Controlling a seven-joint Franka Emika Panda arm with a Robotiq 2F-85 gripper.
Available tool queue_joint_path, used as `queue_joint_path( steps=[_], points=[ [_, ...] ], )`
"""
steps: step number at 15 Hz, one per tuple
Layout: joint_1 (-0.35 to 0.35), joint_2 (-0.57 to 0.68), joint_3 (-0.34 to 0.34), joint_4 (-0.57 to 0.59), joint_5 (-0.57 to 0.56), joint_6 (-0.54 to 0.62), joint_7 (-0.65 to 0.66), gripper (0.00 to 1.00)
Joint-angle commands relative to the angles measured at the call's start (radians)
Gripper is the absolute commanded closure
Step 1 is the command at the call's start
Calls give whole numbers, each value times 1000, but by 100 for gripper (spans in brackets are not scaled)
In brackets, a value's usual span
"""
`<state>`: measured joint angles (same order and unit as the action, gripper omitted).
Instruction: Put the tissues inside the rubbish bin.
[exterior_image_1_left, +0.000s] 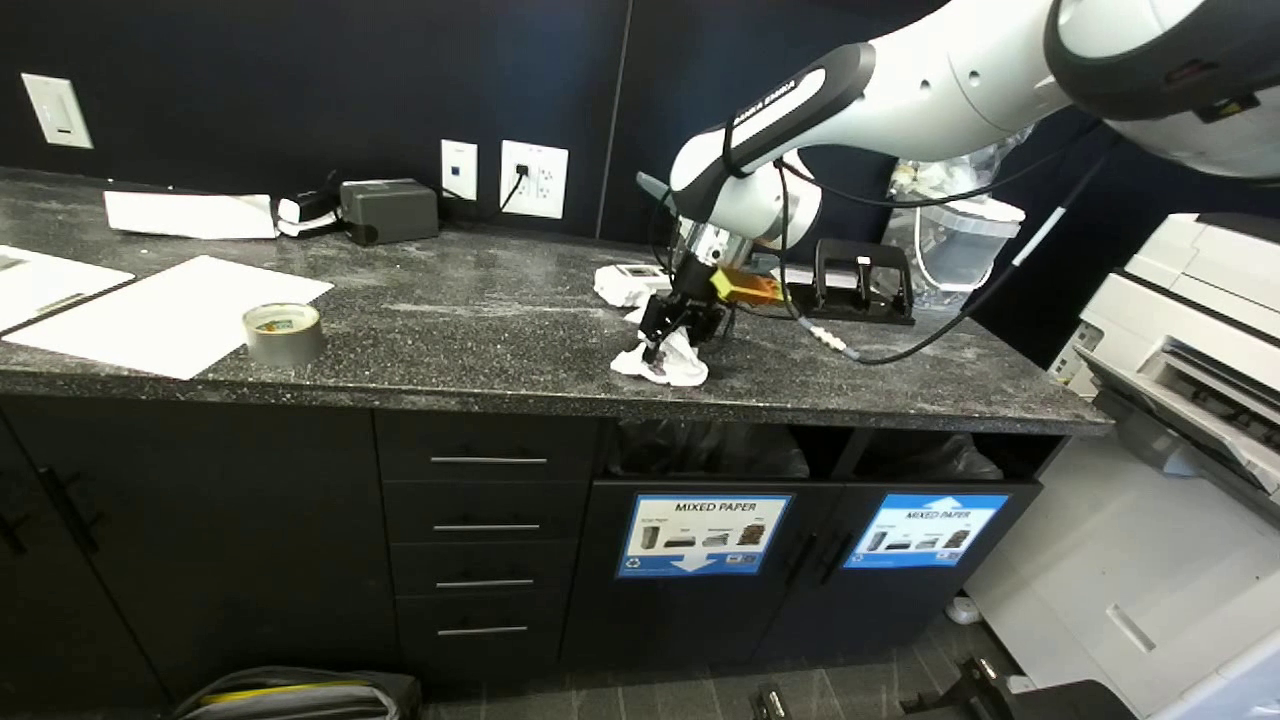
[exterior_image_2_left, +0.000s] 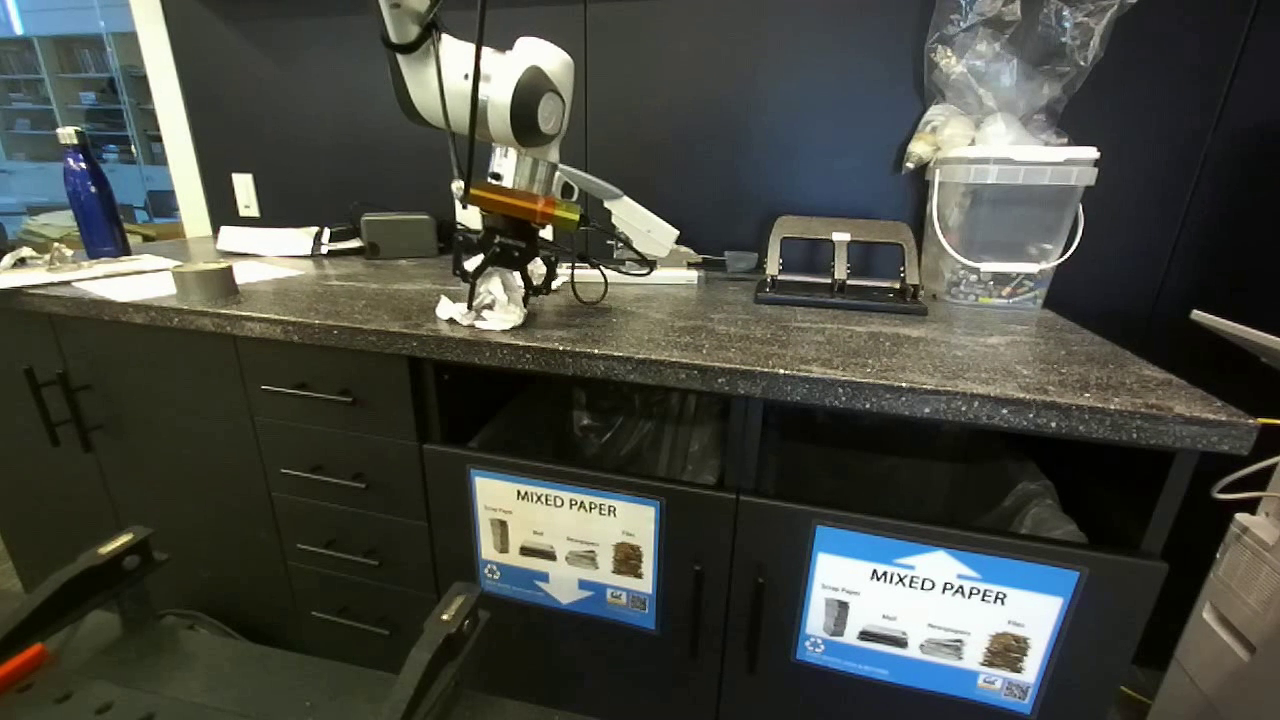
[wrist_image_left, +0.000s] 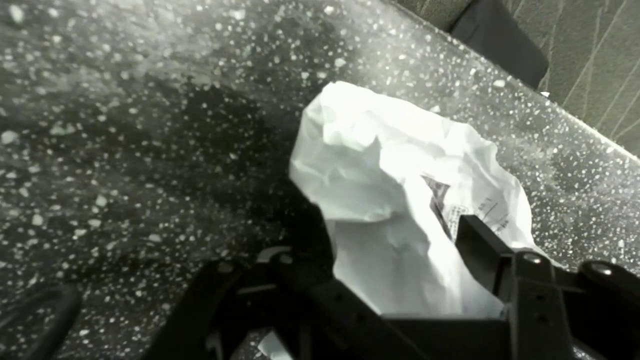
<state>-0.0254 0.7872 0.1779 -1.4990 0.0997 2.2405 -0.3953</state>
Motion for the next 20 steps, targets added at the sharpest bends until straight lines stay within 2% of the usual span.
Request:
queue_joint_path(
  steps=[1,4,6,9,10,12,20],
  points=[
    [26,20,-23,48,-47,-19,18,58],
    [34,9,-39,33,-84,-9,36,82],
    [43,-2,-49,9,-102,6,57,92],
    [54,-29,-60,-38,-114,33,97,97],
    [55,-46,-62,-63,-115,46,112,93],
    [59,-84,-69,-134,-114,100,145,92],
    [101,-307,-110,-565,-107,455,355,91]
  ],
)
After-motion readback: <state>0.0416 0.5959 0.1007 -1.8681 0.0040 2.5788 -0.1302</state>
